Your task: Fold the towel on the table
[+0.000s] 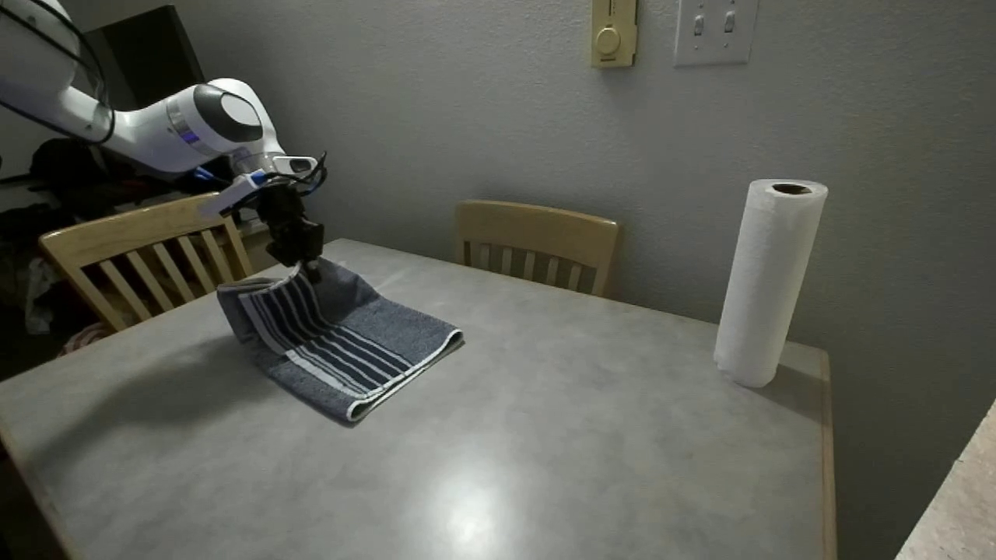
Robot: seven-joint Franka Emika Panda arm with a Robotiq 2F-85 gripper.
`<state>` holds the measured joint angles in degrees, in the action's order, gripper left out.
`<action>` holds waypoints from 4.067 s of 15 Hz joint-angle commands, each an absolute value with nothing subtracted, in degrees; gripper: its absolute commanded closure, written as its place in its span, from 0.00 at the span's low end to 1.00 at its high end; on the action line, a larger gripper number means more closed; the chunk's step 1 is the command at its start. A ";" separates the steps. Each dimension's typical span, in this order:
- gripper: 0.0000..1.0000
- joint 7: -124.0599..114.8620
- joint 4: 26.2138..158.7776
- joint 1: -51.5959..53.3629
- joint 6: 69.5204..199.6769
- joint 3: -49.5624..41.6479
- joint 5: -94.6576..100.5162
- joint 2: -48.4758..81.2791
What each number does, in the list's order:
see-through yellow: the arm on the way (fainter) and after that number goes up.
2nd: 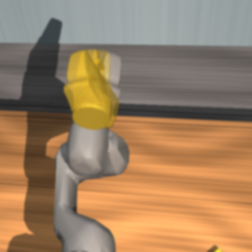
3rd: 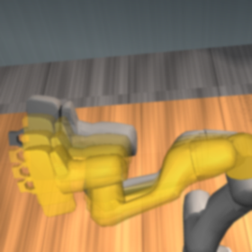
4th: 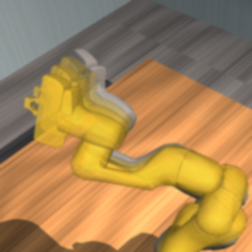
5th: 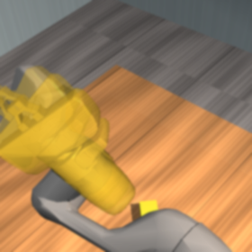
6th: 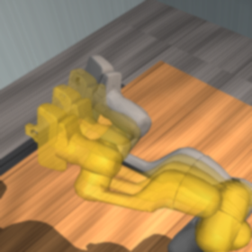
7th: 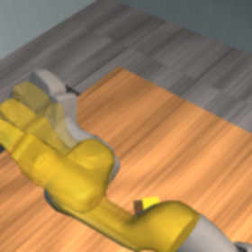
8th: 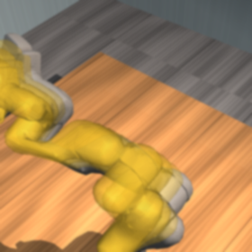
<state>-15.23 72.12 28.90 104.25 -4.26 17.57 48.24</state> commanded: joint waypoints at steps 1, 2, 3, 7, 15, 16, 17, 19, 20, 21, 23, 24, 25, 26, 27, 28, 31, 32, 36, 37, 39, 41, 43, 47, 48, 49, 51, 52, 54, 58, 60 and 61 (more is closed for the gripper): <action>0.98 -9.68 86.04 27.55 113.81 -4.17 21.14 40.04; 0.98 -9.19 88.13 25.65 115.68 -1.89 23.46 38.86; 0.98 -8.40 90.07 25.12 117.40 -1.66 24.41 37.85; 0.98 -8.15 96.92 23.09 121.50 -0.59 26.94 34.16; 0.98 -18.26 109.66 21.59 122.20 -1.95 31.40 25.97; 0.98 -19.05 110.93 21.09 122.98 -1.90 32.66 25.38; 0.98 -19.13 111.99 20.53 124.07 -1.71 33.79 24.85; 0.98 -19.13 112.69 19.94 125.84 -1.27 36.38 24.76; 0.98 -19.10 112.70 19.77 126.75 -1.11 37.69 25.07; 0.98 -18.71 112.28 19.69 127.46 -0.87 38.87 25.51; 0.98 -18.23 111.56 19.73 127.69 -0.44 40.93 25.95; 0.98 -17.61 111.15 19.74 126.78 -0.18 41.71 25.85; 0.98 -17.12 110.86 19.74 125.50 0.04 42.41 25.57; 0.98 -16.93 110.69 19.78 124.63 0.28 43.13 25.30; 0.98 -16.84 110.47 19.81 123.64 0.44 43.71 25.10; 0.98 -16.93 110.45 19.71 123.12 0.63 44.17 24.93; 0.98 -17.34 111.06 19.50 120.70 0.97 45.12 24.00; 0.98 -17.50 111.49 19.30 120.00 1.10 45.12 23.60; 0.98 -18.32 113.17 18.44 119.46 1.19 45.00 23.11; 0.98 -18.33 113.91 18.05 120.02 1.16 45.02 22.95; 0.98 -17.64 115.33 17.03 122.12 1.16 45.33 22.97; 0.98 -16.89 116.13 16.11 123.56 1.04 45.72 23.30; 0.98 -15.08 116.90 14.93 125.39 0.91 46.47 23.50; 0.98 -8.35 117.22 12.39 129.26 0.70 49.55 24.21; 0.98 -6.76 117.17 11.70 130.63 0.71 50.30 24.49; 0.98 -5.57 117.00 11.08 132.14 0.69 51.07 24.95; 0.98 -3.61 116.74 10.03 135.14 0.73 52.06 25.80; 0.98 -2.85 116.56 9.70 136.46 0.76 52.45 26.27; 0.66 -2.16 116.16 9.37 139.75 0.78 53.15 27.74; 0.83 -1.33 115.26 9.25 145.96 0.95 52.68 31.60; 0.60 -0.51 114.77 9.67 146.73 1.08 51.78 33.22; 0.53 -0.24 114.57 10.09 146.22 1.14 51.60 33.64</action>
